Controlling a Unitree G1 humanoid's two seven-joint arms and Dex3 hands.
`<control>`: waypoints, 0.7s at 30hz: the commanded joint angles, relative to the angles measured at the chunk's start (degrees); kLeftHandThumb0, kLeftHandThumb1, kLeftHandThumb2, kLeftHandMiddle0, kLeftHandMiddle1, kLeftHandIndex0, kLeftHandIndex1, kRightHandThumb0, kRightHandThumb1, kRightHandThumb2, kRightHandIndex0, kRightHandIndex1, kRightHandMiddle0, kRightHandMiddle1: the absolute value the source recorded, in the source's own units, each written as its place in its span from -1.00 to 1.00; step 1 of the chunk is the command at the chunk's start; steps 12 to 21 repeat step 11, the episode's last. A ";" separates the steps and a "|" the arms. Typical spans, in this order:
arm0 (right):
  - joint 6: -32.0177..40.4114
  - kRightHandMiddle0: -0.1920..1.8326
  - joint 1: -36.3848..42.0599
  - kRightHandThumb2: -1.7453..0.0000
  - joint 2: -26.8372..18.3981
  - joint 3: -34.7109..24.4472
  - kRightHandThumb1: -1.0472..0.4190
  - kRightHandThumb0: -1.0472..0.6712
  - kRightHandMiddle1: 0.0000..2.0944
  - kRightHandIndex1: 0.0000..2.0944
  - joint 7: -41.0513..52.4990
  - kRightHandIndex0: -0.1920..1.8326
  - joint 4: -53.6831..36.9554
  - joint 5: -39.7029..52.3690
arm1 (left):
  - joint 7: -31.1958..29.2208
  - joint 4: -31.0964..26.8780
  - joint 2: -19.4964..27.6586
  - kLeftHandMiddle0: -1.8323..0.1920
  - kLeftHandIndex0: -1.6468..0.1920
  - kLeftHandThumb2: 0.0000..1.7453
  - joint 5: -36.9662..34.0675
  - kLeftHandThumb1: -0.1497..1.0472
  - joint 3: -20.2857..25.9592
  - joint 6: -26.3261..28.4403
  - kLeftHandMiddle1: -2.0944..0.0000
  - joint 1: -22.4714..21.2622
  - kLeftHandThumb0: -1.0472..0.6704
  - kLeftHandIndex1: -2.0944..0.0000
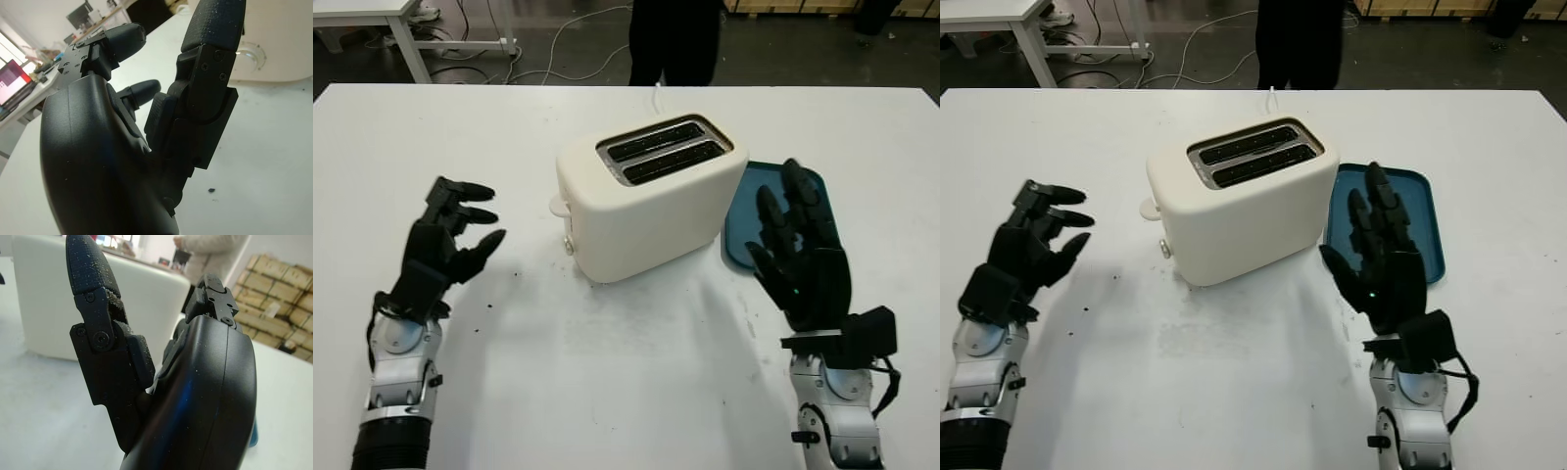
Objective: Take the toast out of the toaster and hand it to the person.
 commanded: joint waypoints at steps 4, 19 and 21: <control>1.20 -0.81 0.92 0.86 0.67 0.61 -0.83 -0.76 -1.00 -1.00 0.32 -0.81 0.59 -0.53 | -0.85 -1.98 -0.54 0.81 0.78 -0.91 -1.08 0.79 -0.15 0.38 -0.53 0.66 -1.00 -0.43; 3.15 -0.81 1.16 0.93 1.64 0.42 -0.83 -0.73 -1.00 -1.00 0.55 -0.81 -0.60 1.49 | -2.10 -3.25 -1.32 0.80 0.77 -0.94 -1.68 0.79 -1.21 2.30 -0.49 1.29 -1.00 -0.39; 3.15 -0.81 1.16 0.93 1.64 0.42 -0.83 -0.73 -1.00 -1.00 0.55 -0.81 -0.60 1.49 | -2.10 -3.25 -1.32 0.80 0.77 -0.94 -1.68 0.79 -1.21 2.30 -0.49 1.29 -1.00 -0.39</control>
